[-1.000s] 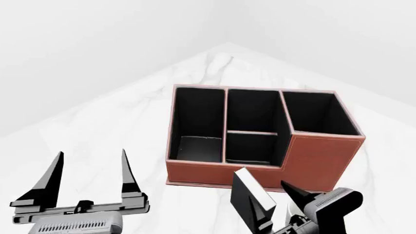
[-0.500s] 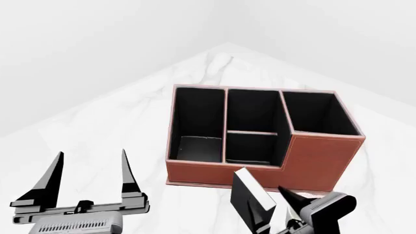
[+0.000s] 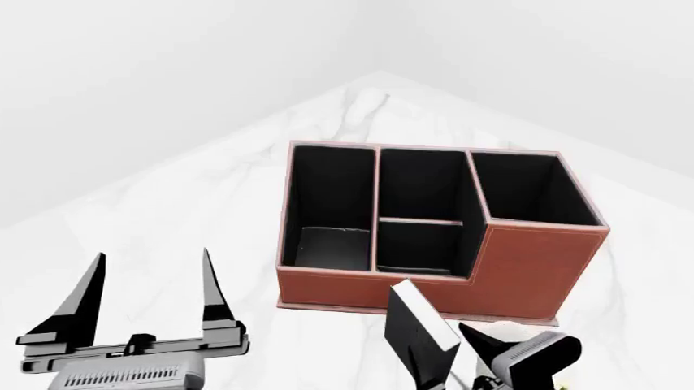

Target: Pick up the book and place it in the right compartment of the caddy.

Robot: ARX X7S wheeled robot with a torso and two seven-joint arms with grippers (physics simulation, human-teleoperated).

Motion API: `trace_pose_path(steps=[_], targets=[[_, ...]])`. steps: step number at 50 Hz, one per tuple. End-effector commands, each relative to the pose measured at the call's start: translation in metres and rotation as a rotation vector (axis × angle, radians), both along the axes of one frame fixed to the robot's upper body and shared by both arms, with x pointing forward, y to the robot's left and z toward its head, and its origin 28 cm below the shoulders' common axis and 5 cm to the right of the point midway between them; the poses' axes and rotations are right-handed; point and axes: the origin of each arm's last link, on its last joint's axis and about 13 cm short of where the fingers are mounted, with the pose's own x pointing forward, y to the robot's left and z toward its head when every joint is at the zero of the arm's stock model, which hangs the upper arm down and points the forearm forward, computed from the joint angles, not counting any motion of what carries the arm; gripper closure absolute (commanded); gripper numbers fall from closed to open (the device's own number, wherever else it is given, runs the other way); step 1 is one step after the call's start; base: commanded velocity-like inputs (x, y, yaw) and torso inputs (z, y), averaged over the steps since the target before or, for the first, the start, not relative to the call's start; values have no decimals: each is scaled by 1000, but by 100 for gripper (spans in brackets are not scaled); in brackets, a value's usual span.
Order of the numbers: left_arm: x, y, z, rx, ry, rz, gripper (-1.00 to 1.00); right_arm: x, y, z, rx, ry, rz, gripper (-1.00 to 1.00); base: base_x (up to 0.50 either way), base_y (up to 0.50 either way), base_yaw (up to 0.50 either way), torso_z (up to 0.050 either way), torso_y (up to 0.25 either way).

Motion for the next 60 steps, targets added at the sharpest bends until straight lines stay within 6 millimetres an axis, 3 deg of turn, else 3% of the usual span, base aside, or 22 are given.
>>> trace_pose_path(steps=[1,12,13,37,50,60], targets=[[0,0,0,0,0,0,-100,0,1,-6,2,13,-1,-100,0,0,0,0,0],[0,0,0,1,-1,0,-100,-1,1,-7,4,20,-1,-100,0,0,0,0,0],[0,0,0,0,-1,0,-100,-1,1,-7,4,20,-1,100,0,0,0,0,0],[0,0,0,3,1,4,-100,-4,2,1,8,-5,20,100,0,0,0,0,0],[0,0,0,2,0,4,-100,-2,-4,38,15,-109,-10,100,0,0,0,0,1],[0,0,1,0,0,3,-100,4,-5,78,35,-197,-51,100,0,0,0,0,1]])
